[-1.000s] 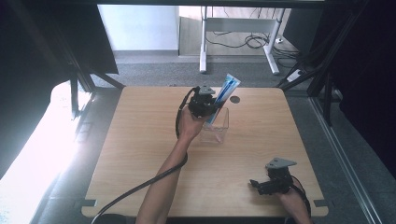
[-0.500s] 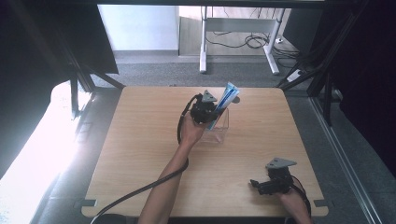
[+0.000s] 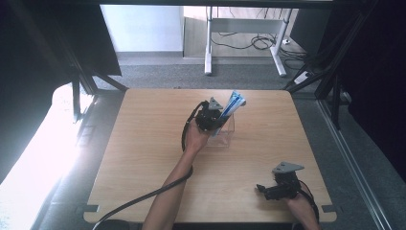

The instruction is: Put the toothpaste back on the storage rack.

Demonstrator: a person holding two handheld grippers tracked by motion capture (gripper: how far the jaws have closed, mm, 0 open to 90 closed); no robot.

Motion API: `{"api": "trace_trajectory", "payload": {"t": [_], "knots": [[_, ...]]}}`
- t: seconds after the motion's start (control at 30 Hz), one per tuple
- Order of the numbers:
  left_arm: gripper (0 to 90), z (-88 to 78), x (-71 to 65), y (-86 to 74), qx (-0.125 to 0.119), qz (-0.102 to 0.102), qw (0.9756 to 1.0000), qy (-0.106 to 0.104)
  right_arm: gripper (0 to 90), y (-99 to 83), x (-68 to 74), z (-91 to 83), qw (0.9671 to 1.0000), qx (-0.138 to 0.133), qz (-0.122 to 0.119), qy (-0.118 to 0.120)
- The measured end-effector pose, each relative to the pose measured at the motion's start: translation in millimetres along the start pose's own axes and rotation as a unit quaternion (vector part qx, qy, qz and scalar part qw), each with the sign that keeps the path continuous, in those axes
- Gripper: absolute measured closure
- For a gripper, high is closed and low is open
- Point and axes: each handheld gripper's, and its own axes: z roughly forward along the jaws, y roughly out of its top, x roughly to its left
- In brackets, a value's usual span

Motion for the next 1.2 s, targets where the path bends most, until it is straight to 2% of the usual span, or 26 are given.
{"api": "trace_trajectory", "payload": {"t": [0.1, 0.27, 0.4, 0.63, 0.87, 1.0, 1.07, 1.2], "knots": [[73.5, 1.0, -1.3, -1.8, 0.006, 0.006, 1.0, 0.003, 2.0, 0.0, -0.2, 0.1, 1.0, -0.001, 0.0, 0.0], [73.1, 2.3, -4.9, -1.6, 0.019, 0.028, 0.9994, 0.007, 2.0, 0.0, -0.3, 0.1, 1.0, -0.001, 0.0, 0.0], [72.5, 2.2, -6.2, -2.0, 0.021, 0.034, 0.9992, 0.008, 2.0, 0.0, -0.3, 0.2, 1.0, -0.001, 0.0, 0.001], [70.5, 1.5, -9.7, -2.5, 0.037, 0.055, 0.9977, 0.014, 1.9, 0.1, -0.1, 0.4, 1.0, 0.0, 0.001, 0.002], [68.4, 1.1, -9.7, -2.6, 0.048, 0.054, 0.9973, 0.011, 2.0, 0.1, -0.1, 0.6, 1.0, 0.0, 0.002, 0.003], [64.8, 0.2, -10.7, -4.0, 0.056, 0.057, 0.9966, 0.022, 2.0, 0.0, -0.1, 0.6, 1.0, 0.0, 0.003, 0.003], [64.5, -0.5, -9.2, -4.1, 0.051, 0.045, 0.9976, 0.014, 2.0, 0.1, 0.1, 0.6, 1.0, 0.0, 0.003, 0.003], [62.3, -2.0, -8.0, -5.1, 0.05, 0.043, 0.9978, 0.008, 2.0, 0.1, 0.1, 0.7, 1.0, 0.0, 0.003, 0.003]]}}
